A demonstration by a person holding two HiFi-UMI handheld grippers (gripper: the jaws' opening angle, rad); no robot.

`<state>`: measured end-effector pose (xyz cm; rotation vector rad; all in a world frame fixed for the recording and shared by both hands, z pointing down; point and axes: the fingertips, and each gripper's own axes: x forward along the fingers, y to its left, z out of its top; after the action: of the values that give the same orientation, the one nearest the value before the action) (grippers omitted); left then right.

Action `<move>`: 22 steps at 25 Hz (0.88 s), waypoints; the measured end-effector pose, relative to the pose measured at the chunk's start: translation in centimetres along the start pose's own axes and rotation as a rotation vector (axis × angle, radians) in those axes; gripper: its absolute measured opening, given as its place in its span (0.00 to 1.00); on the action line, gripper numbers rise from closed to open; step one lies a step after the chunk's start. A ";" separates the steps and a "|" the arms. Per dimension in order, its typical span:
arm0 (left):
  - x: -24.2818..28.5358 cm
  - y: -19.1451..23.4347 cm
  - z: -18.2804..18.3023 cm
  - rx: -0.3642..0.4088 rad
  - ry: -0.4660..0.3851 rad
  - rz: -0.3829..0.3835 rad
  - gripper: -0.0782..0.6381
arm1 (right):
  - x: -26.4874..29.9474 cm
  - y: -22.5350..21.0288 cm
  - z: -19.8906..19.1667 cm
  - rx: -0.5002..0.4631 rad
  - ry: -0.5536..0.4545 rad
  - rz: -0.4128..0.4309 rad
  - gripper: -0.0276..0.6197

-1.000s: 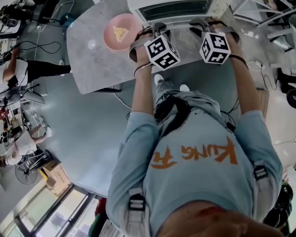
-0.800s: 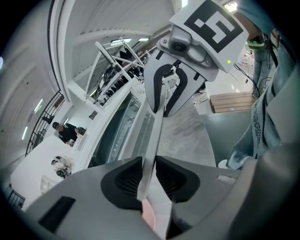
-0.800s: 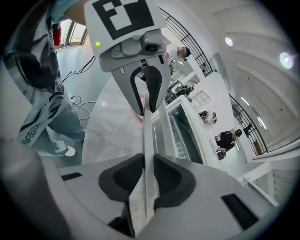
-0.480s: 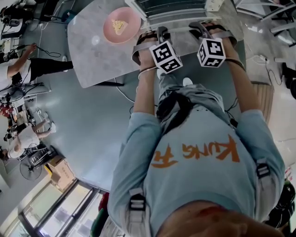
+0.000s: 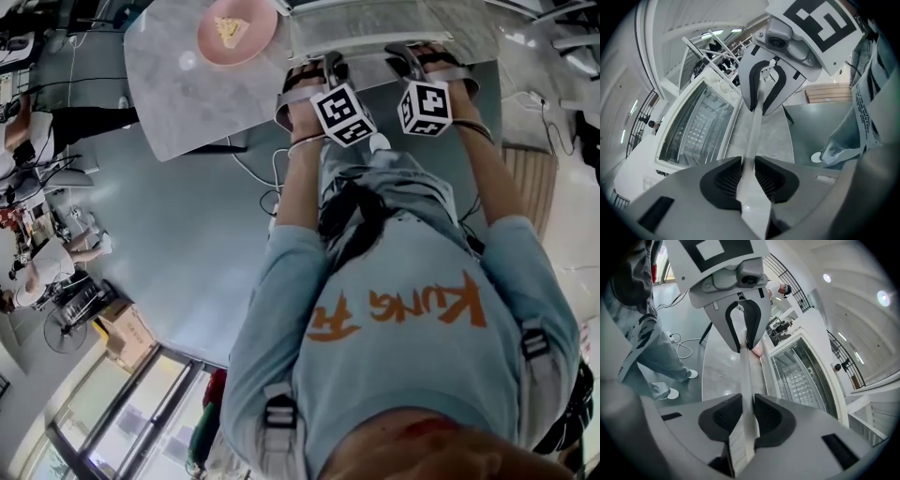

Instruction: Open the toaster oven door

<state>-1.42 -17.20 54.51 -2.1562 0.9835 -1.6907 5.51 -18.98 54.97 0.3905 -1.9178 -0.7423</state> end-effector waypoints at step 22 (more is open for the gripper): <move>3.9 -8.3 -2.8 0.051 0.010 -0.034 0.48 | 3.6 8.7 -1.3 0.005 -0.019 -0.039 0.44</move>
<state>-0.57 -12.81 63.02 -2.1458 0.9019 -1.7244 5.55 -14.85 63.52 0.4265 -1.9349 -0.7700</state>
